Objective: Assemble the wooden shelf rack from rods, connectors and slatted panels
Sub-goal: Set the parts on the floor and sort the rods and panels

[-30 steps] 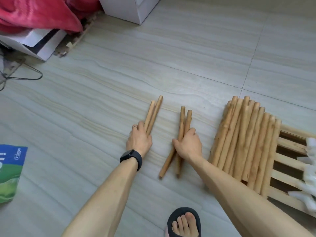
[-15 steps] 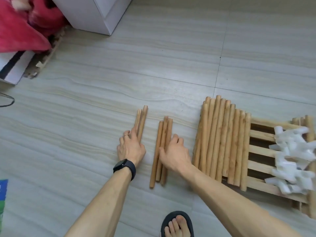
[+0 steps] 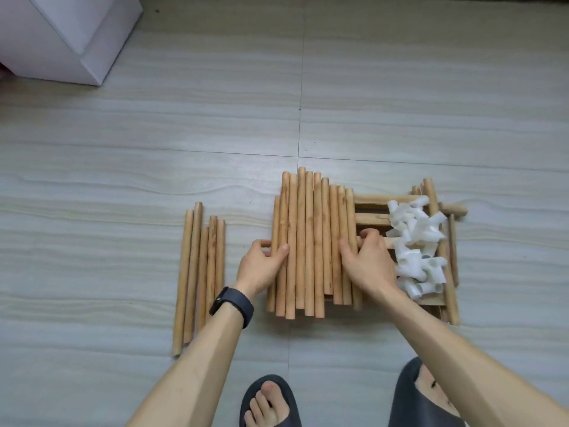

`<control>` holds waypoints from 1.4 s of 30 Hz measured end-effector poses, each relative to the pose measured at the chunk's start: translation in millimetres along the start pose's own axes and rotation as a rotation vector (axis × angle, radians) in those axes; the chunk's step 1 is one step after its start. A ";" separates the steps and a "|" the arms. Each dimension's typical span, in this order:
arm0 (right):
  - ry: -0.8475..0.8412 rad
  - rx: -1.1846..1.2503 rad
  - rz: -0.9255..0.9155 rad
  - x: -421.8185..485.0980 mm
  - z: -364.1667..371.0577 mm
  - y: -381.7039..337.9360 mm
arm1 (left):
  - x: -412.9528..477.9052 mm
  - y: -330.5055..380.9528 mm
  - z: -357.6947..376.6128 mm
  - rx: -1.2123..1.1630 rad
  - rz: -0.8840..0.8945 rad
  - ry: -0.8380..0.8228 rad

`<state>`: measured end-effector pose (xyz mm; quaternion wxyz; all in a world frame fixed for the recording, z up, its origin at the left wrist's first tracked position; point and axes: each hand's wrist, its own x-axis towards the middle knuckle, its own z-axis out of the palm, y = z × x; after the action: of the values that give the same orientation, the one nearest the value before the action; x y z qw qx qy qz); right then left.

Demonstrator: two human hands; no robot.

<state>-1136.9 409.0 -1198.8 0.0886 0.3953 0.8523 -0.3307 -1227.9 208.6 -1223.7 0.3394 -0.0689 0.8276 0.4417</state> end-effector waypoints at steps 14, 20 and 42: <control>-0.179 0.434 0.122 20.8 0.5 -16.4 | -10.4 23.4 0.6 -0.003 0.103 0.178; -0.145 0.471 0.186 26.6 10.6 -26.4 | -7.8 24.2 2.7 -0.003 0.079 0.194; -0.495 0.198 0.150 -47.0 128.6 -137.2 | -13.9 -64.6 -75.1 0.561 -0.047 0.433</control>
<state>-1220.1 234.2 -1210.1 0.2795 0.3711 0.7365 -0.4916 -1228.2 108.8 -1230.8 0.1719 -0.0843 0.9677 0.1642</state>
